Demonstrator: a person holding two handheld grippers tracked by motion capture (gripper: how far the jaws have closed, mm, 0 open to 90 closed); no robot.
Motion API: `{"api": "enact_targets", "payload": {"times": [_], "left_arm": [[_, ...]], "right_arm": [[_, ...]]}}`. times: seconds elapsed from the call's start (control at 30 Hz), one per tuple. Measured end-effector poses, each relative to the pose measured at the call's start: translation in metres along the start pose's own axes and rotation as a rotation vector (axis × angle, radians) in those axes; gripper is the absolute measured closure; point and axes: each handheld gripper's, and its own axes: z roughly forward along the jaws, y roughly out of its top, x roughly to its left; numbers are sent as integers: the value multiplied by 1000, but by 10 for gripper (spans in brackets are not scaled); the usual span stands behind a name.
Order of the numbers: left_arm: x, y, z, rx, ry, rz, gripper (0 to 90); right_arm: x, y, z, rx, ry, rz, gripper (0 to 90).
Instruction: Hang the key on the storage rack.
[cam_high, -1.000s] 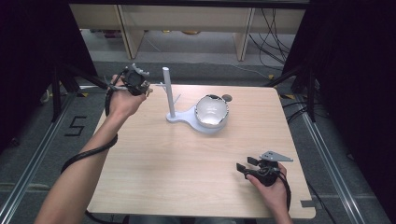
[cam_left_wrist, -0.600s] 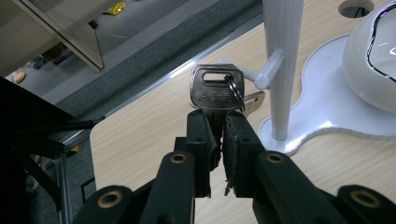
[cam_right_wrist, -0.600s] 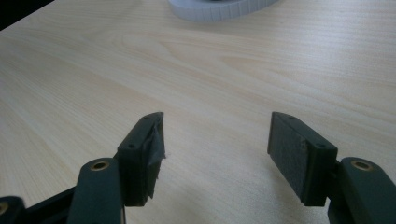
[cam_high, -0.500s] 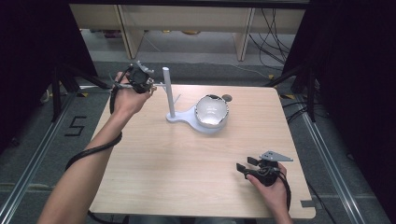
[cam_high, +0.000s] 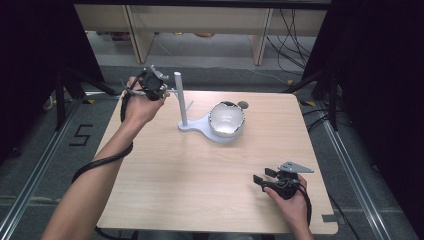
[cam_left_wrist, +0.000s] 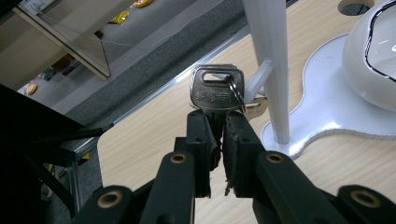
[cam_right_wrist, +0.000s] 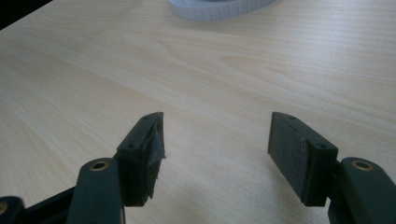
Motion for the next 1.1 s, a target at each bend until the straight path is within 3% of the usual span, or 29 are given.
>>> {"api": "enact_targets", "payload": {"times": [0.07, 0.2, 0.3, 0.37, 0.53, 0.6, 0.73, 0.8, 1.03, 1.1], "left_arm": [[1, 0, 1, 7, 5, 6, 809], [-1, 0, 1, -6, 8, 1, 809], [-2, 2, 0, 0, 19, 26, 809], [-3, 2, 0, -17, 17, 10, 809], [-2, 2, -1, -5, 22, 30, 809], [-2, 1, -1, -23, 21, 9, 809], [-1, 0, -5, -32, 28, 12, 809], [0, -1, -7, -24, 23, 16, 809], [-4, -6, -16, -22, -3, 44, 809], [-5, -6, -17, -40, -13, 30, 808]], "right_arm": [[1, 0, 0, 1, 8, 19, 372], [1, 0, 0, 6, 14, 20, 372], [1, 0, 1, 6, 11, 15, 372], [1, 0, 0, 5, 13, 20, 371], [1, 0, 0, 6, 14, 21, 371], [1, -1, 1, -21, 3, 18, 371], [1, -1, 1, -7, 12, 32, 371], [0, 0, 1, -6, 3, 11, 371], [1, 0, 1, 1, 5, 22, 371], [1, 0, 3, 3, -15, 14, 371]]}}
